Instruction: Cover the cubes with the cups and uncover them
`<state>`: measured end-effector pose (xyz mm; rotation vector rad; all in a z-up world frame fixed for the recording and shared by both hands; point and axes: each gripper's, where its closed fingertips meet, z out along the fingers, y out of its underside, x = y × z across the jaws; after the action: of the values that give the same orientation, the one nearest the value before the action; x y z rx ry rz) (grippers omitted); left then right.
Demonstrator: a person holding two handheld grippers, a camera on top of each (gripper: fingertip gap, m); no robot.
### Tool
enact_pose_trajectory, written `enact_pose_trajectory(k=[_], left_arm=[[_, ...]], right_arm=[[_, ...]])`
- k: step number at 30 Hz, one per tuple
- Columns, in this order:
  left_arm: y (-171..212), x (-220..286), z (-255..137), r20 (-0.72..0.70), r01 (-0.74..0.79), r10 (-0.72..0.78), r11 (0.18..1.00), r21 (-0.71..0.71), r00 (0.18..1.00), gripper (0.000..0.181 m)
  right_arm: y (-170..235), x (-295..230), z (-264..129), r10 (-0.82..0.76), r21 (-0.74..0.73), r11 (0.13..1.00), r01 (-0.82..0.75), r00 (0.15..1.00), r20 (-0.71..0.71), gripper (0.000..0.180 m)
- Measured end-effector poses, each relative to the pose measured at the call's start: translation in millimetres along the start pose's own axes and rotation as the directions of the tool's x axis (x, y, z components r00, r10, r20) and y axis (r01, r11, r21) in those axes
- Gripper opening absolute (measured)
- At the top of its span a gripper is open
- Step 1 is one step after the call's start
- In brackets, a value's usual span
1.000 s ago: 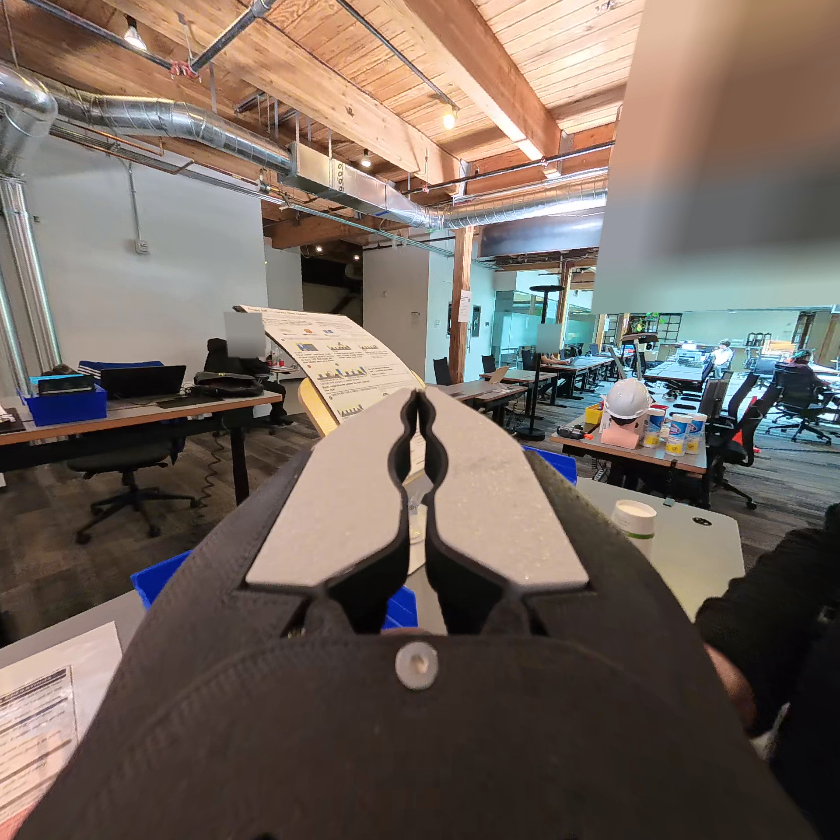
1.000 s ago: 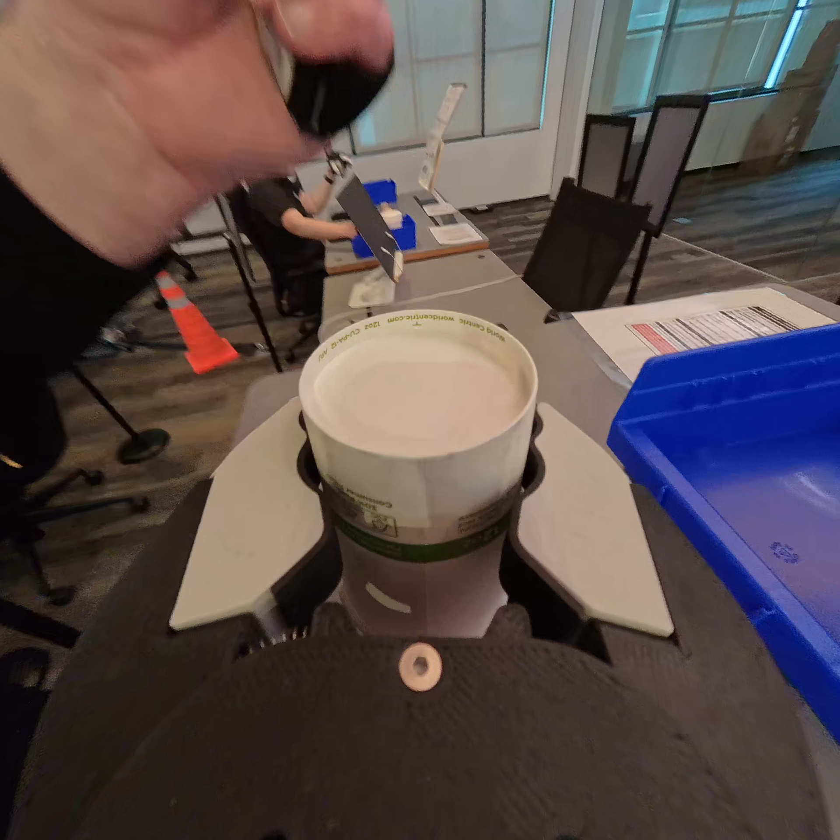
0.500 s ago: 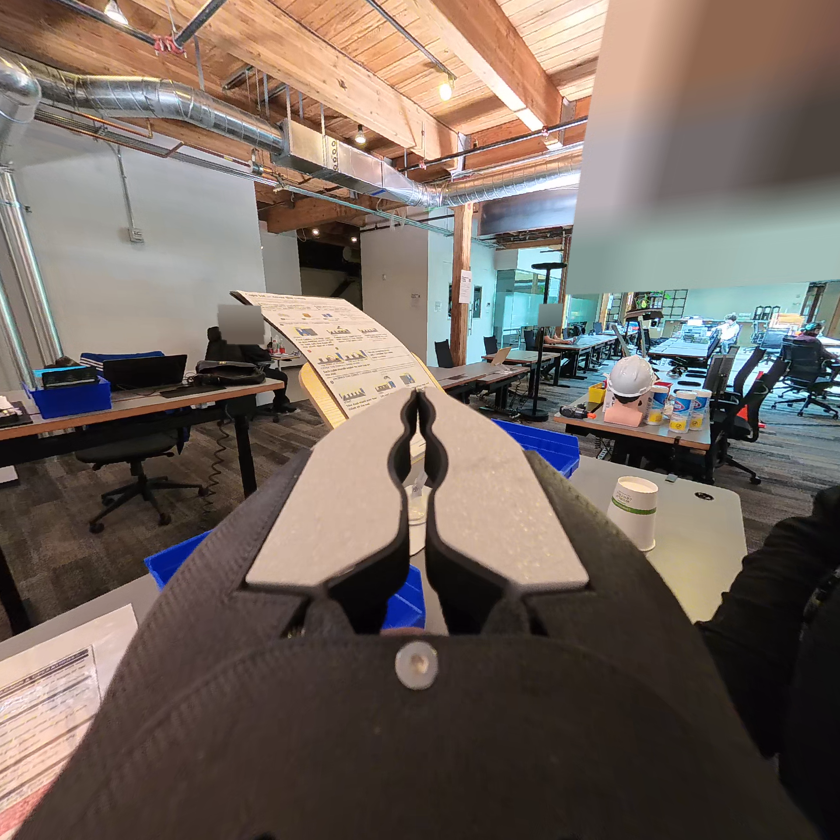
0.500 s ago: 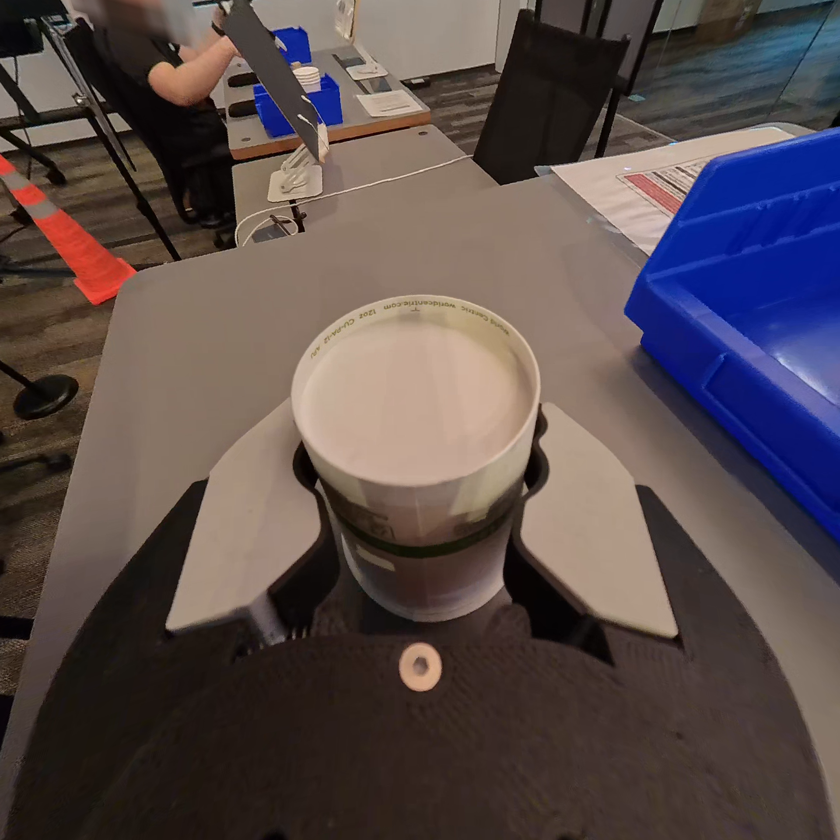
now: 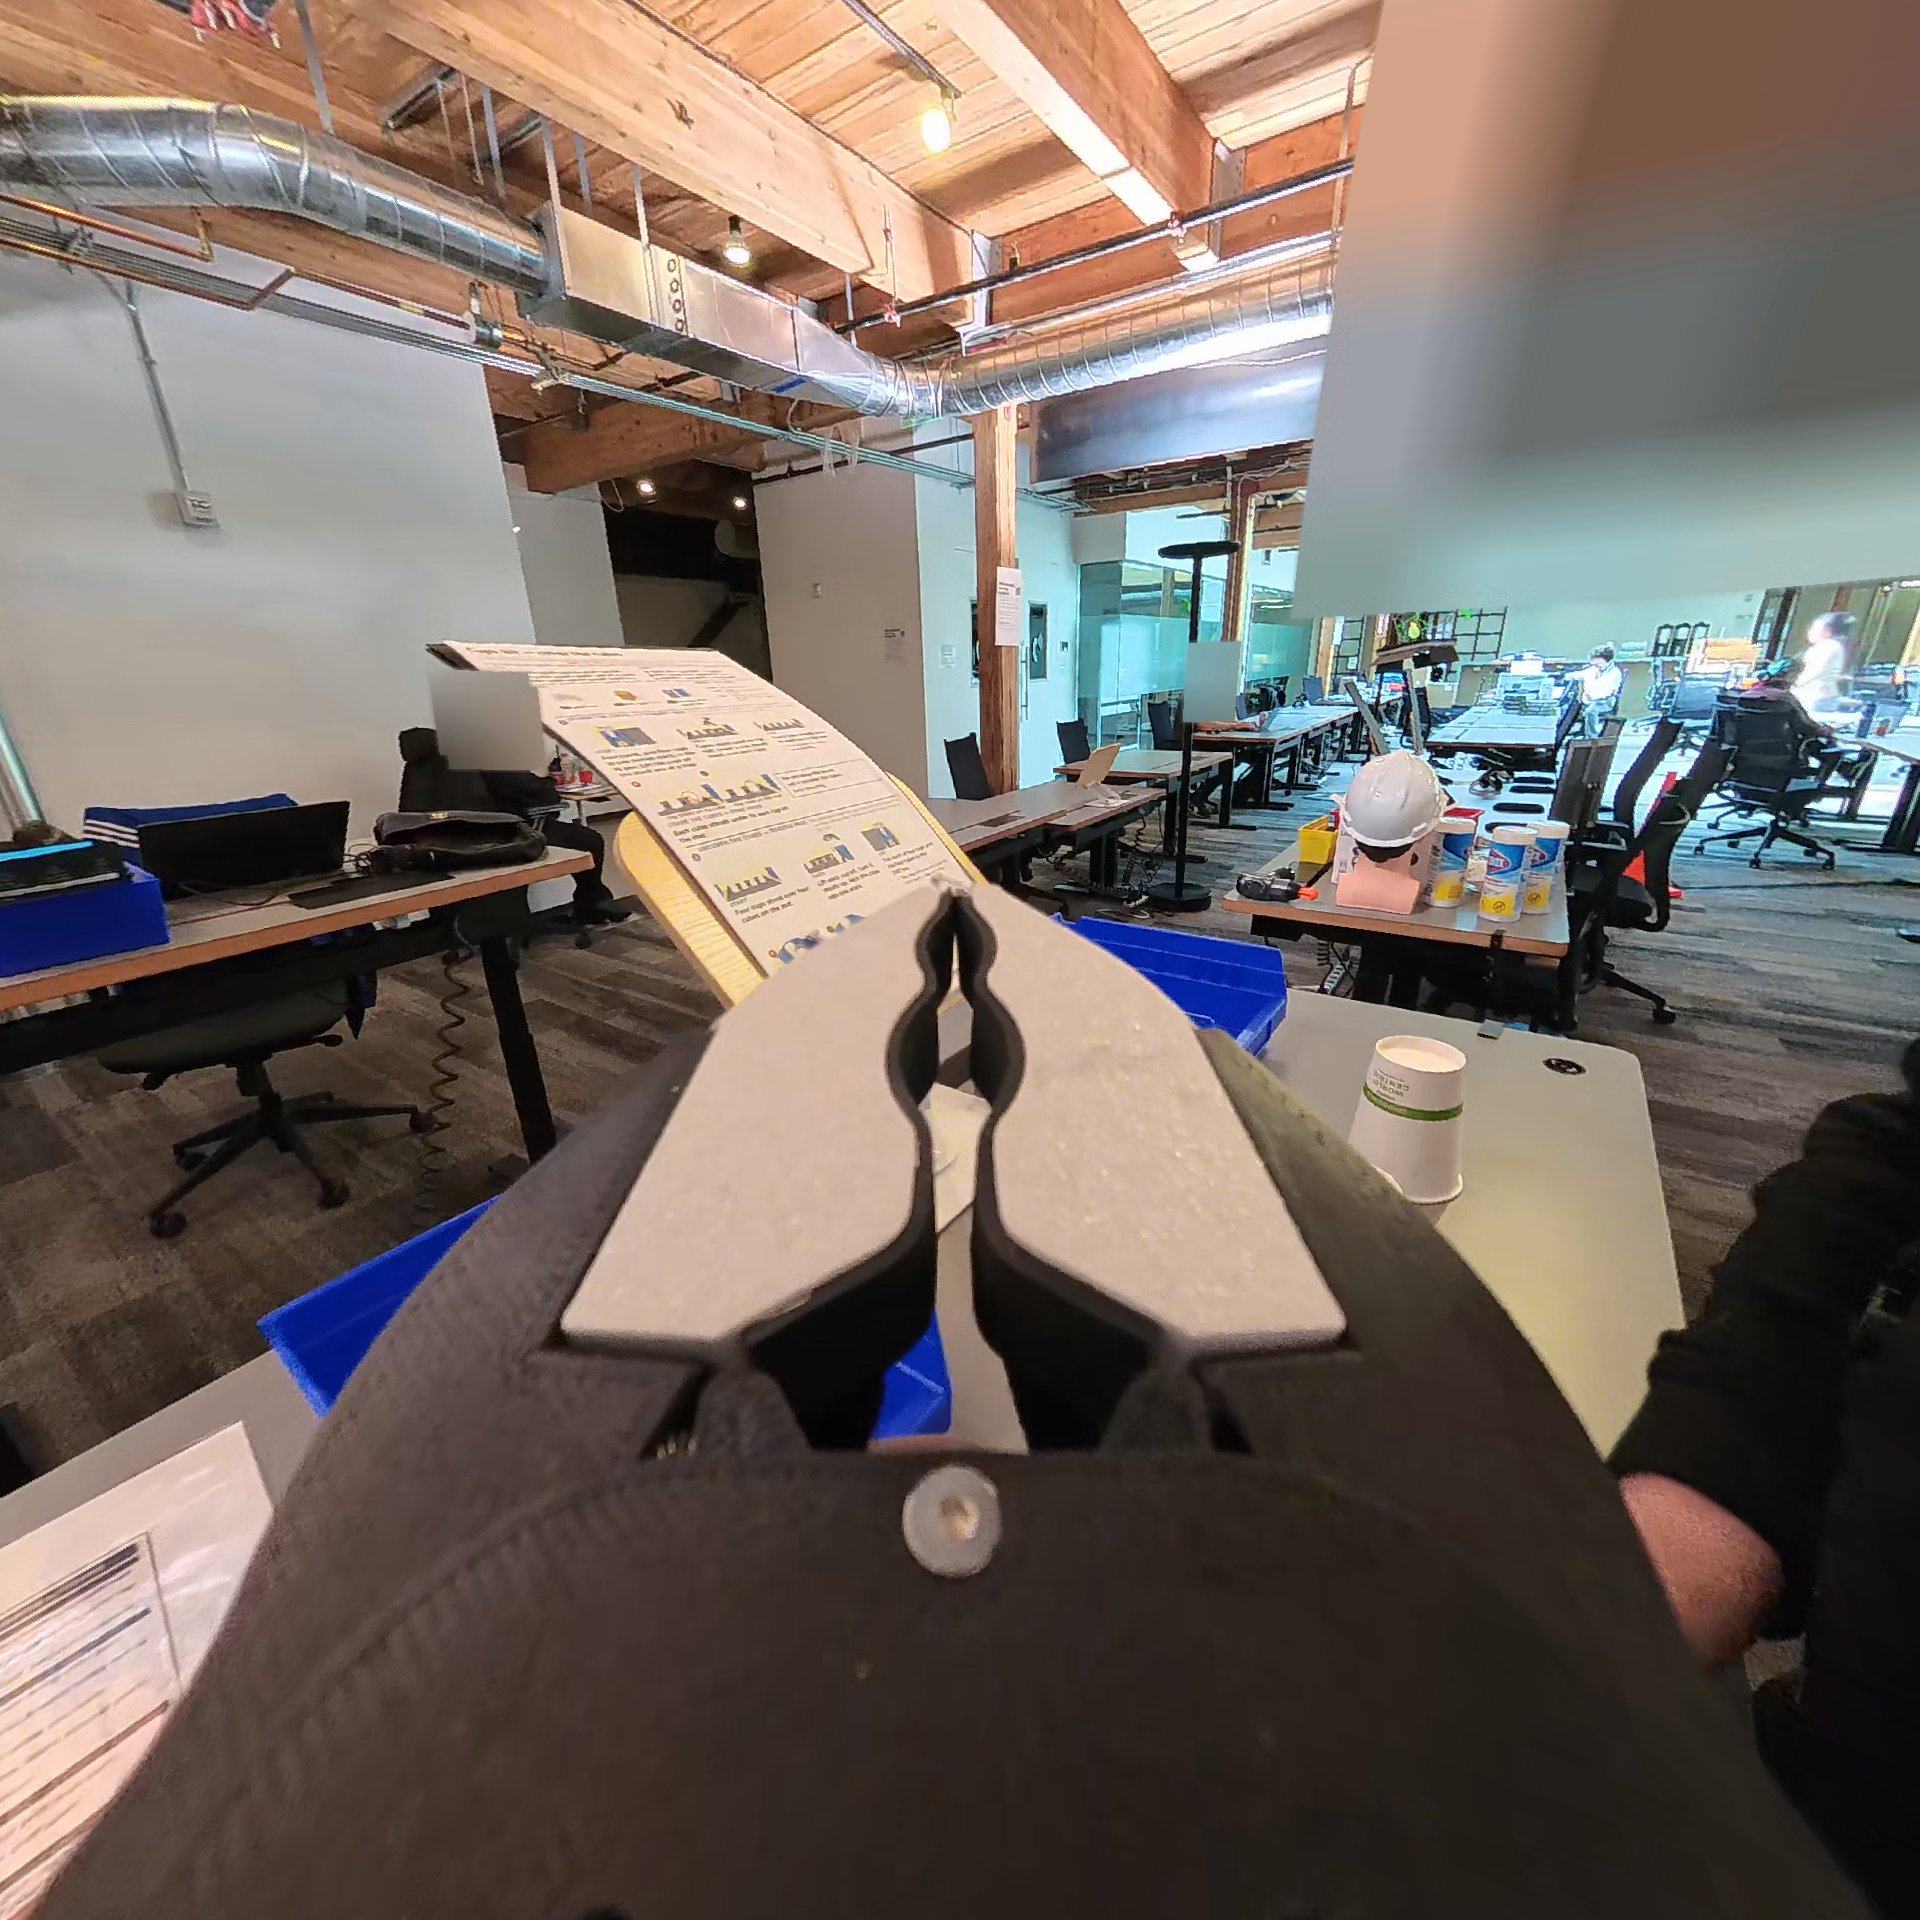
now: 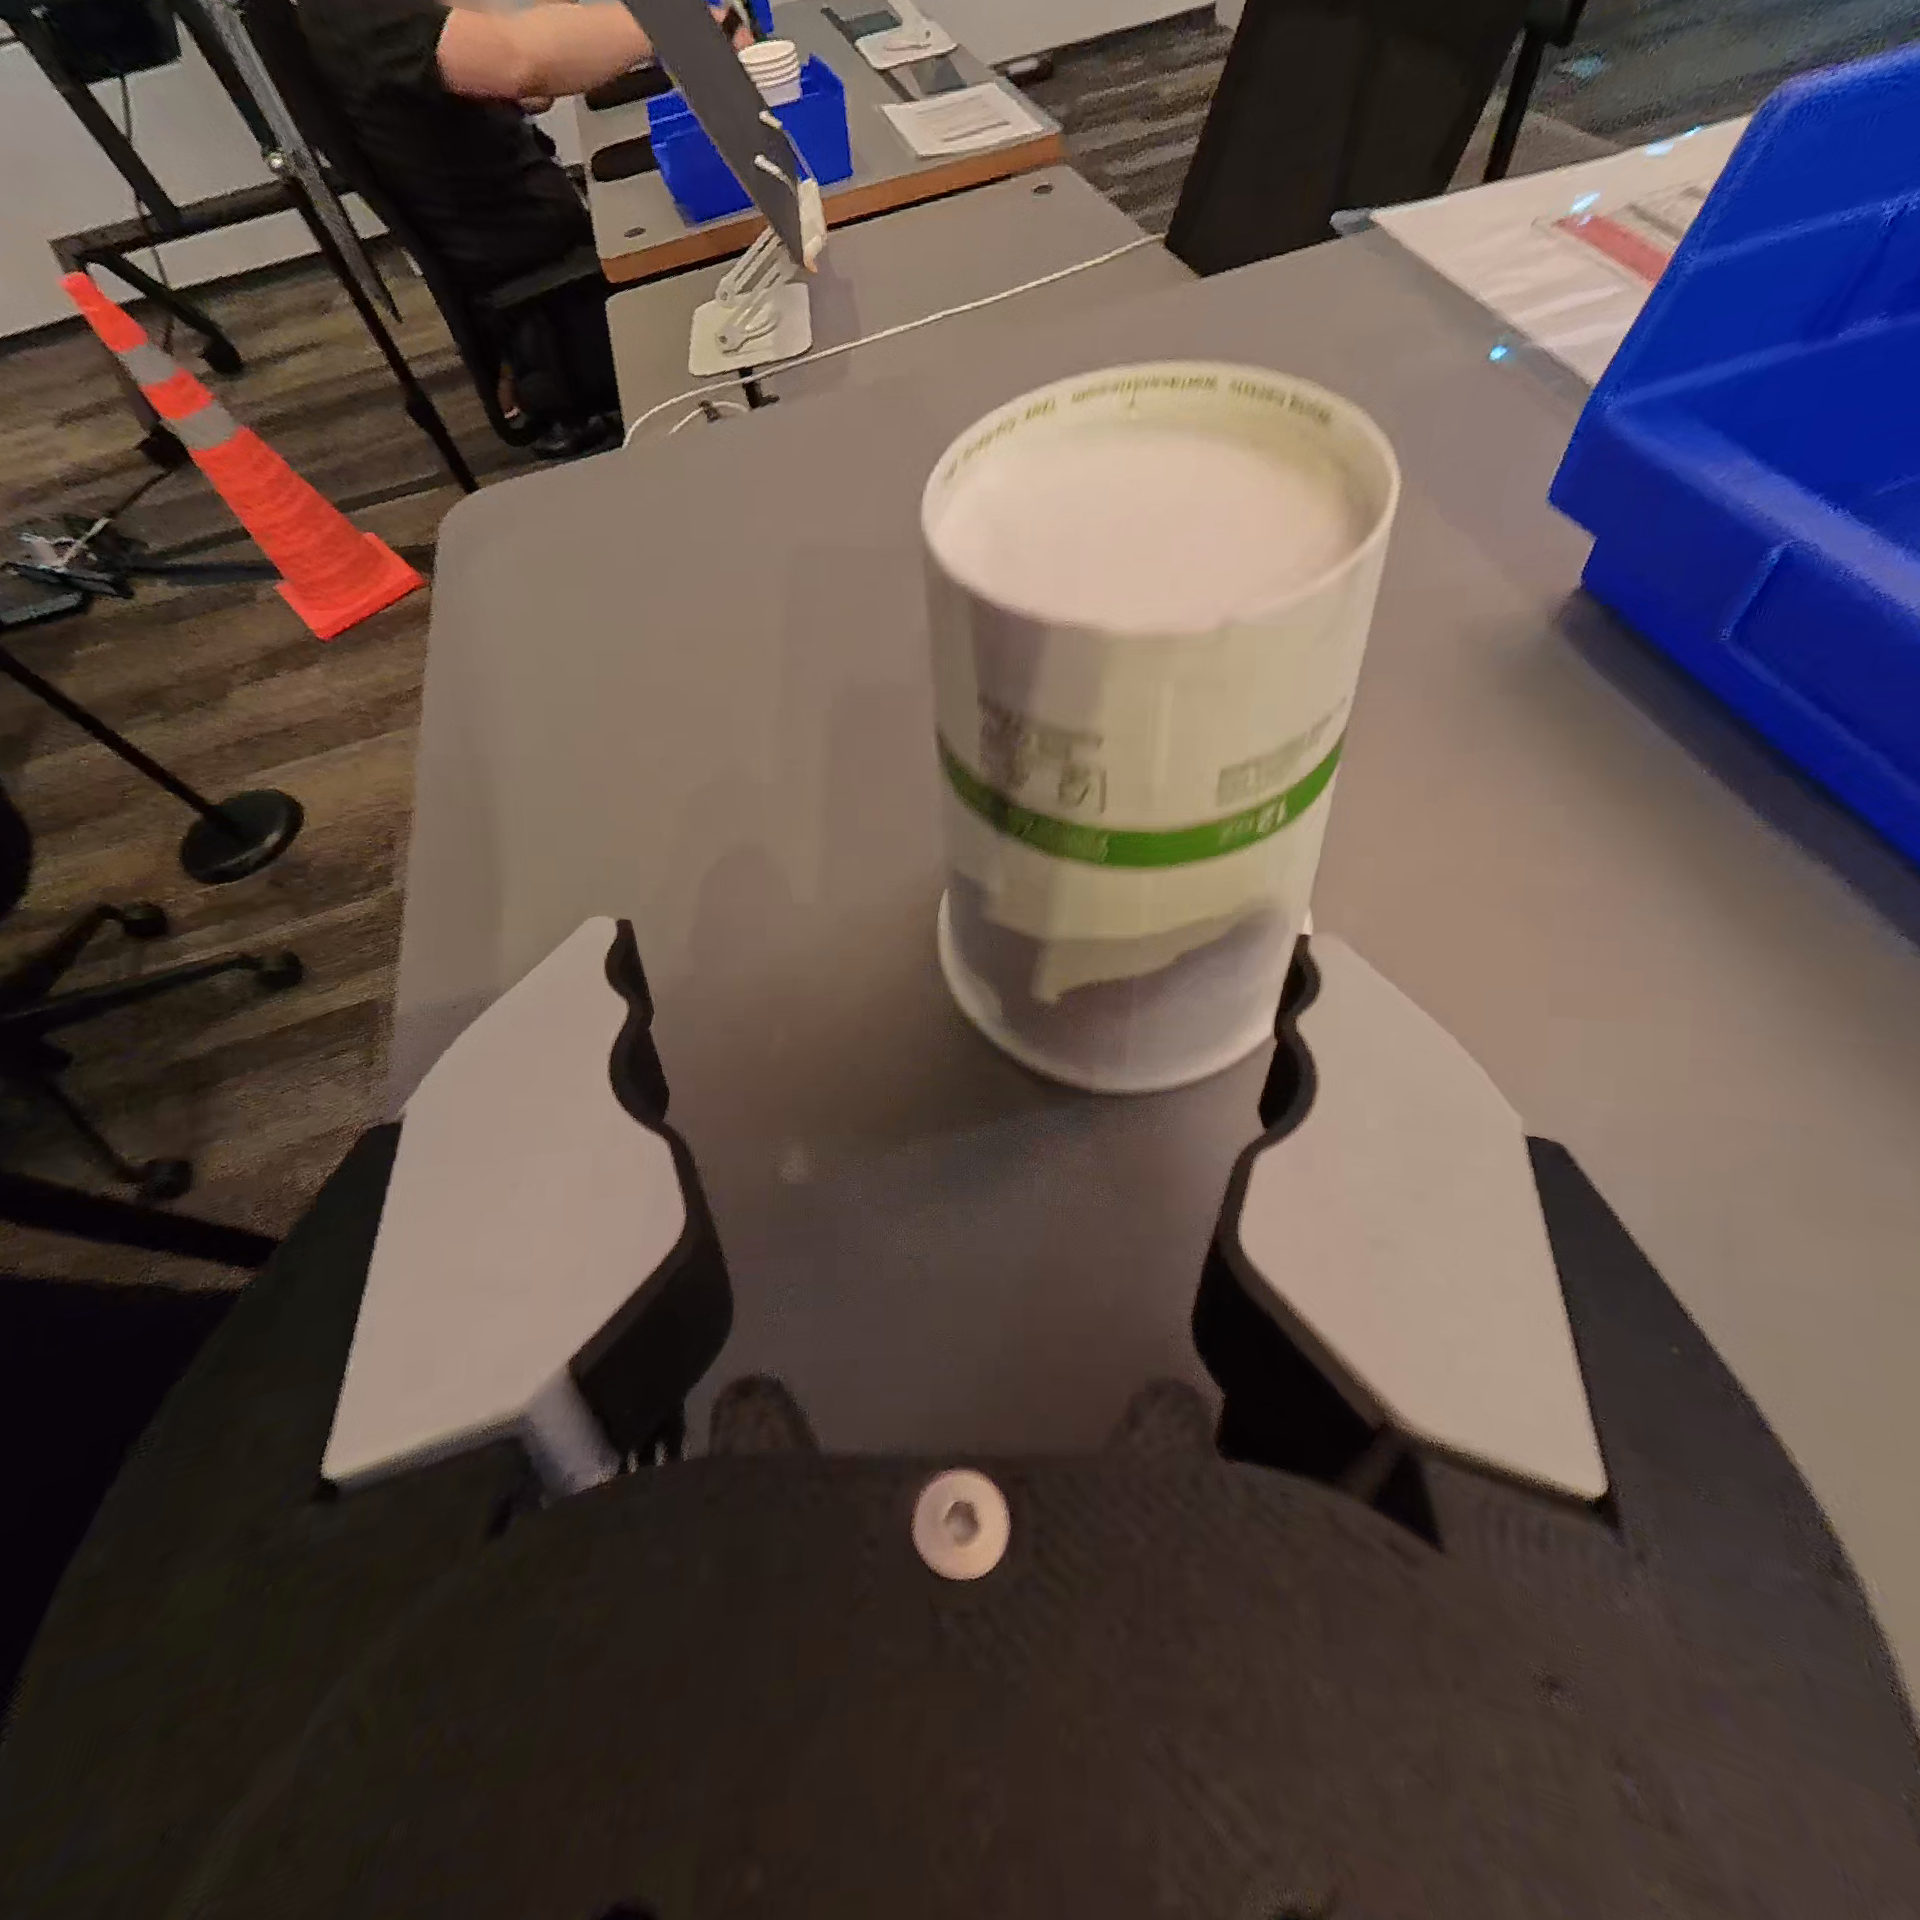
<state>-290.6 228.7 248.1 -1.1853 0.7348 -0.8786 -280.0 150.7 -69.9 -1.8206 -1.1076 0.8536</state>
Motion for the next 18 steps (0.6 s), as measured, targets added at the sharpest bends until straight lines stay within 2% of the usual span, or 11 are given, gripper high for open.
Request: enact_pose_trajectory(k=[5, 9, 11, 13, 18], left_arm=[[7.5, 10.7, 17.2, -0.047, 0.000, -0.001, 1.000, -0.021, 0.999, 0.000], [9.0, 21.2, 30.5, -0.083, -0.008, 0.006, 1.000, -0.027, 0.997, 0.000], [11.5, 25.6, 36.5, -0.089, -0.019, 0.015, 0.999, -0.043, 0.996, 0.000], [15.3, 30.3, 41.3, -0.094, -0.036, 0.030, 0.997, -0.062, 0.995, 0.000], [28.6, 44.0, 52.9, -0.125, -0.055, 0.041, 0.992, -0.111, 0.991, 0.000]], right_arm=[[14.7, -23.9, -24.3, 0.010, -0.012, 1.000, -0.009, 0.995, 0.104, 0.091], [14.4, -51.0, -44.7, 0.045, 0.029, 0.998, -0.055, 0.962, 0.271, 0.050], [4.2, -63.7, -62.2, 0.061, 0.084, 0.992, -0.099, 0.927, 0.371, 0.017], [-8.2, -70.1, -82.1, 0.060, 0.137, 0.982, -0.130, 0.902, 0.427, 0.003], [-45.4, -62.3, -147.9, 0.039, 0.279, 0.942, -0.185, 0.888, 0.457, 0.000]])
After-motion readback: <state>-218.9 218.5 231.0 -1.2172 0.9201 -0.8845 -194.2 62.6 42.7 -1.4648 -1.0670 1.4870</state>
